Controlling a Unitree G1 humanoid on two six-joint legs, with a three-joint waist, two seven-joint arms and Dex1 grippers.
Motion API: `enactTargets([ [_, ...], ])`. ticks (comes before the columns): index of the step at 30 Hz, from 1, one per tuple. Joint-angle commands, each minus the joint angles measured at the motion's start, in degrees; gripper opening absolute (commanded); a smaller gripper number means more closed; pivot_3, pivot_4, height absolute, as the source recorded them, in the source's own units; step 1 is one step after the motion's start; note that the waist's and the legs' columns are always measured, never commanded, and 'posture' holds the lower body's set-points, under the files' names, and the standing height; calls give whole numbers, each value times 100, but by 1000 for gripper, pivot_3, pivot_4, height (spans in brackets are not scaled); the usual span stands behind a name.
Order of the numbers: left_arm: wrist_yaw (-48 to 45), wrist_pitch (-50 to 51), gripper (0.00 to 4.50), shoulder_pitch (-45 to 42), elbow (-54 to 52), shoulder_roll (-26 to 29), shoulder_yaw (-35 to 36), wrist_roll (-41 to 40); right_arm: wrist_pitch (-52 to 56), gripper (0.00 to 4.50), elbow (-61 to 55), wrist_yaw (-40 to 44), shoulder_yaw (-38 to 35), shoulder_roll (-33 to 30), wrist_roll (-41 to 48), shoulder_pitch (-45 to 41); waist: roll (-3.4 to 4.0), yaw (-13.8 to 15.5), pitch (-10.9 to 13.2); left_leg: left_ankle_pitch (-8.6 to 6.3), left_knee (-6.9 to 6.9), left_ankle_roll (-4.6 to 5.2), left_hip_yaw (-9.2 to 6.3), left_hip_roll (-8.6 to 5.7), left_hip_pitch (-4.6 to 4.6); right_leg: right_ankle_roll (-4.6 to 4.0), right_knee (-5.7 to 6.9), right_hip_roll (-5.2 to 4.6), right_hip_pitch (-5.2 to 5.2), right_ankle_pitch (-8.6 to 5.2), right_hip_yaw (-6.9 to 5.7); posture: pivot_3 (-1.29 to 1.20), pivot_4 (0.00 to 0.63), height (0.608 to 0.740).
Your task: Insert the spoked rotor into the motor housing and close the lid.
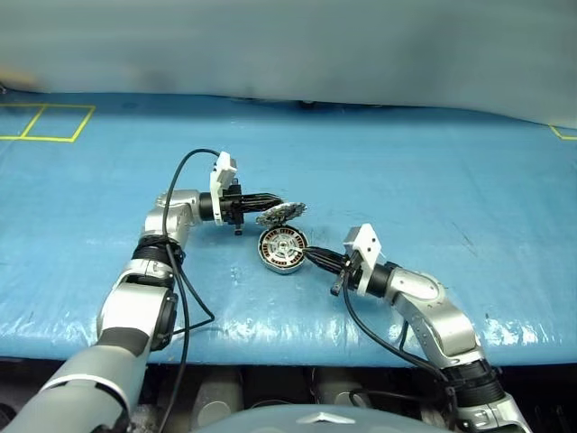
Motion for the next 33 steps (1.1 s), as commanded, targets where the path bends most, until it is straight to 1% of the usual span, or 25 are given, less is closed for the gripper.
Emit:
enactTargets([
  [1, -198, 158, 23, 335, -732, -91, -290, -9, -17, 0, -168, -63, -195, -100, 26, 18, 0, 1, 0, 0, 0, 0, 0, 0, 0, 0, 0, 0, -1, 0, 0, 0, 150, 740],
  [4, -180, 242, 23, 641, -1145, -91, -517, 51, -57, 0, -163, -222, -244, -223, -158, 14, 0, 1, 0, 0, 3, 0, 0, 1, 0, 0, 5, 1, -1, 0, 0, 0, 150, 740],
  [7, -117, 309, 23, 861, -1377, -63, -646, 77, -63, 0, -237, -296, -324, -242, -128, -10, 0, 3, 0, 0, 8, 0, -1, 2, 1, 0, 10, 2, -1, 0, 0, 0, 150, 740],
  [17, 207, 241, 23, 1455, -1669, 178, -982, 400, -90, 0, -237, -411, -262, -152, -184, -75, 1, 5, -1, 1, 12, 0, 0, 2, 6, 2, 13, 2, 5, 1, 0, 0, 150, 740],
  [20, 352, 63, 23, 1652, -1779, 230, -998, 468, -133, 0, -161, -434, -235, -68, -209, -137, 2, 5, -2, 1, 13, 0, 0, 2, 12, 2, 13, 2, 12, 1, 1, 0, 150, 740],
  [26, 979, -422, 23, 1937, -2167, 33, -483, 120, -201, 0, -41, -428, -196, 102, -219, -236, 1, 11, -4, 1, 15, 0, 1, 3, 26, 2, 15, 2, 25, 1, 2, 0, 150, 740],
  [29, 1294, -652, 23, 2087, -2558, 3, -274, -28, -193, 0, 14, -424, -175, 145, -214, -284, 1, 17, -3, 2, 19, 0, 1, 3, 22, 5, 15, 1, 23, 3, 2, 0, 150, 740],
  [33, 1602, -647, 23, 2397, -3282, 78, -99, -205, -253, 0, 153, -487, -148, 277, -256, -432, 1, 11, -3, 2, 18, -1, 2, 3, 13, 6, 14, -1, 15, 5, 2, 0, 150, 740],
])
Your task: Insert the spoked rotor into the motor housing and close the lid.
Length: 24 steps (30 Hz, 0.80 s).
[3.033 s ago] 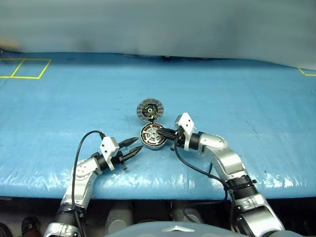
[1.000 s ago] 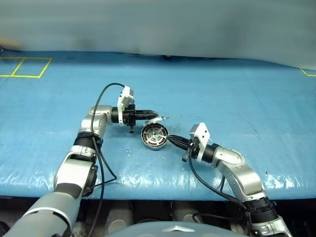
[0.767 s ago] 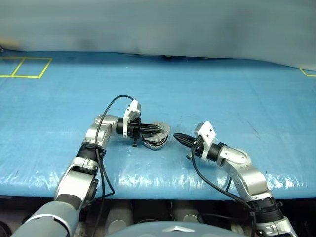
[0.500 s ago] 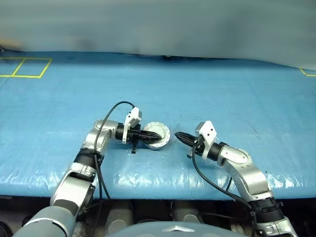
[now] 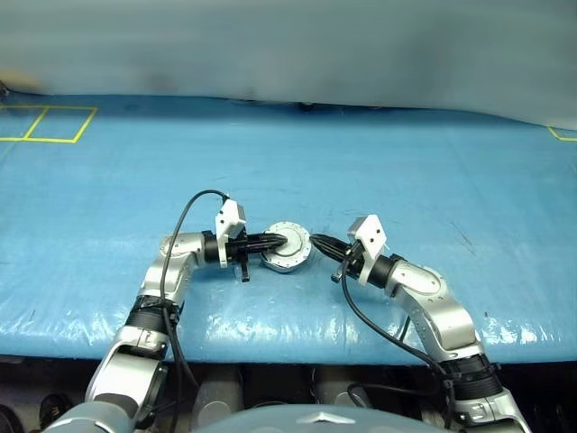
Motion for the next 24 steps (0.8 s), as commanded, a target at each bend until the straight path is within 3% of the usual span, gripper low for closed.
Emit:
enactTargets([
  [1, 203, 20, 23, 246, -834, 118, 175, -239, -232, 0, 60, -104, 5, 140, -84, -226, 0, -10, 0, 0, -2, 0, 0, 0, 0, 0, 0, 0, -1, 0, 0, 0, 150, 740],
  [8, 535, -603, 23, 1046, -1575, 261, 262, -196, -442, 0, 270, -113, 183, 342, -247, -423, 1, 0, 0, 0, -6, 0, 1, 2, 1, -2, -1, 0, -3, -1, 0, 0, 150, 740],
  [14, 610, -1629, 0, 1628, -1355, 180, 295, -189, -539, 1848, 328, -35, 317, 468, -237, -514, 1, 8, 0, 0, -5, -1, 3, 2, 2, -3, -1, -1, -3, -1, 0, 0, 150, 740],
  [21, 696, -2114, 0, 1960, -1082, 61, 241, -184, -607, 4154, 367, -37, 548, 484, -495, -573, 1, 5, 0, 0, -4, -1, 5, 3, 3, -4, -1, -1, -2, -2, 0, 0, 150, 740],
  [24, 728, -2379, 0, 1976, -873, 25, 214, -111, -634, 4154, 418, 7, 642, 464, -572, -563, 1, 6, 0, 0, -4, -1, 5, 3, 3, -4, -1, 0, -2, -2, 0, 0, 150, 740],
])
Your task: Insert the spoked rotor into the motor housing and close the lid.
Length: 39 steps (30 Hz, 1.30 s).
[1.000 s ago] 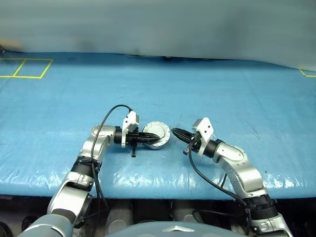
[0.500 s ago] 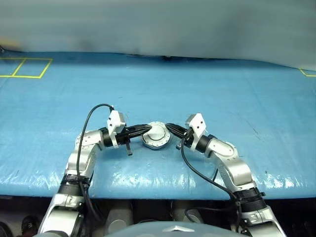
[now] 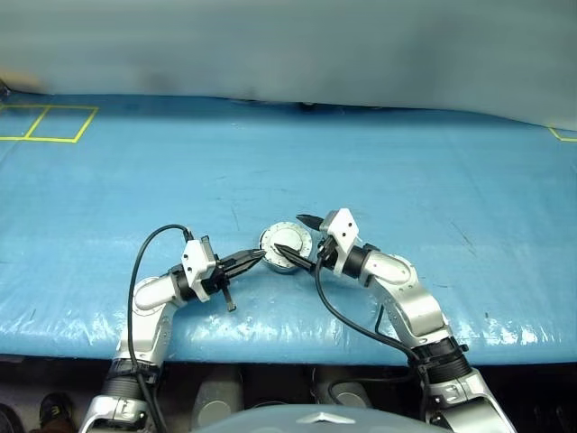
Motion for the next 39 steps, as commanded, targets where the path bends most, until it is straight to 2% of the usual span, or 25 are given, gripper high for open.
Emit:
enactTargets([
  [1, 62, -409, 0, -6, 164, -65, -20, 48, -120, 4154, -61, 84, 63, -7, -30, -18, 0, -1, 0, 0, 0, 0, 1, 0, 0, -1, -1, -1, 0, 0, 1, 0, 150, 740],
  [17, 88, -770, 0, 41, 695, -166, 28, -120, -220, 4154, 305, -52, 243, 20, -458, -111, 1, -8, -1, 0, -1, 0, 2, 1, 3, 0, 0, 1, 2, 0, 1, 0, 150, 740],
  [22, 101, -830, 0, 74, 801, -173, 32, -118, -213, 2985, 357, -95, 227, 38, -508, -144, 1, -9, -1, 0, 0, 0, 3, 1, 5, 0, 0, 1, 3, 0, 1, 0, 150, 740],
  [39, 91, -781, 0, 165, 930, -185, 2, -85, 179, 2983, 35, -207, 212, 285, -361, -188, 1, -24, -1, 0, -1, 0, 7, 8, 8, -5, 1, 6, 3, -1, 2, 0, 150, 740],
])
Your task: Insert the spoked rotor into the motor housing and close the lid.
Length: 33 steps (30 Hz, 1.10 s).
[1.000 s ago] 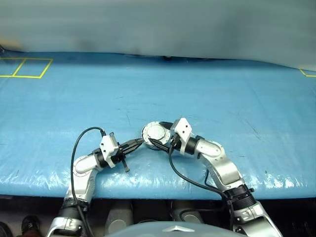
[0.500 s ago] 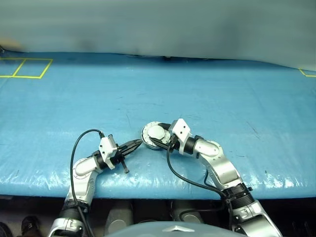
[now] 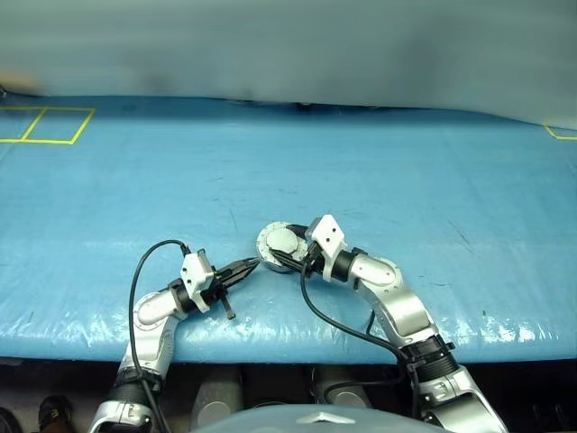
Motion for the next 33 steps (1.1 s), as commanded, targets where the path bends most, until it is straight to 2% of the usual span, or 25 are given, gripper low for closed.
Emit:
enactTargets([
  [1, 20, -58, 0, 47, -20, -10, 2, -34, 20, 2983, -217, -57, 30, 25, -34, -106, 0, -1, 0, 0, 0, 0, 0, 0, 0, 0, 0, 0, -1, 0, 0, 0, 150, 740],
  [18, 219, 14, 0, 87, -38, 9, 1, 47, 266, 2983, -181, -209, 398, -47, -481, -67, 0, -18, -1, 0, -6, 0, 6, 7, 12, -8, 1, 4, 4, -2, 1, 0, 150, 740],
  [26, 407, 312, 0, 95, -250, -12, 35, -49, 836, 2983, 28, -372, 458, -164, -672, -122, -2, -21, -7, 0, -11, 0, 10, 7, 39, -35, 2, 3, 27, -18, 3, 0, 150, 740],
  [33, 555, 745, 0, 54, -487, -118, 115, -315, 892, 2983, -19, -315, 515, -198, -623, -107, -4, -23, -9, -1, -11, -2, 12, 7, 73, -41, -7, 1, 61, -22, 4, 0, 150, 740],
])
